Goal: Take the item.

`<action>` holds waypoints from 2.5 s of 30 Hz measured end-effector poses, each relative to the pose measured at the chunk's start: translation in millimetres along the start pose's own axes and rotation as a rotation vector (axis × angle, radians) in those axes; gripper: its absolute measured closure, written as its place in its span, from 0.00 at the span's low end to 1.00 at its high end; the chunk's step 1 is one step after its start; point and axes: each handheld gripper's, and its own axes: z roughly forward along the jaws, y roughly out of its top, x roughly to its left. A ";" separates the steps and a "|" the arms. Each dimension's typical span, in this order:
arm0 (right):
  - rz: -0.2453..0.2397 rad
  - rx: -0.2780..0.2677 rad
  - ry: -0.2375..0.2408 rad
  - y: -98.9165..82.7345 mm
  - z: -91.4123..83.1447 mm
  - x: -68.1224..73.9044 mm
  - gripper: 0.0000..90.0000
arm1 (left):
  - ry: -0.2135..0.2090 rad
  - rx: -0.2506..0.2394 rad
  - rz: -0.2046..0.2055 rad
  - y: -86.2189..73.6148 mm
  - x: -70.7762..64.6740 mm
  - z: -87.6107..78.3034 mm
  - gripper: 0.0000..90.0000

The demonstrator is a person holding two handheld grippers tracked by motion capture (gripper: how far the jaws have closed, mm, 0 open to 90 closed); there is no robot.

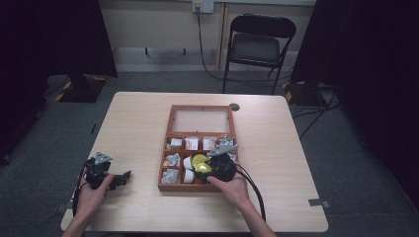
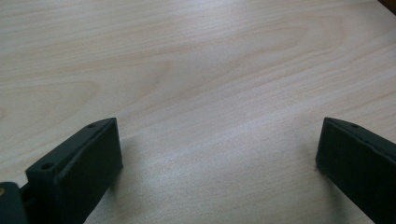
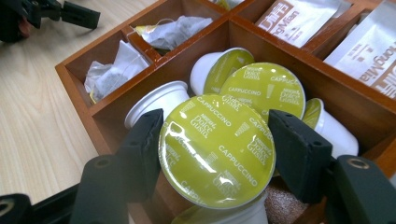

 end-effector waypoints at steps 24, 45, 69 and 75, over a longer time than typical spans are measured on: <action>0.005 -0.058 0.000 5.2 -14.3 -2.7 0.42 | 0.001 0.000 0.001 0.0 0.1 0.0 0.00; 0.023 -0.101 0.000 8.0 -28.9 -7.9 0.42 | 0.000 0.000 0.000 0.0 0.0 0.0 0.00; 0.027 -0.155 -0.016 13.5 -50.0 -13.5 0.42 | 0.000 0.000 0.000 0.0 0.0 0.0 0.00; 0.023 -0.163 -0.031 14.6 -55.6 -17.0 0.42 | 0.001 0.000 0.000 0.0 0.0 0.0 0.00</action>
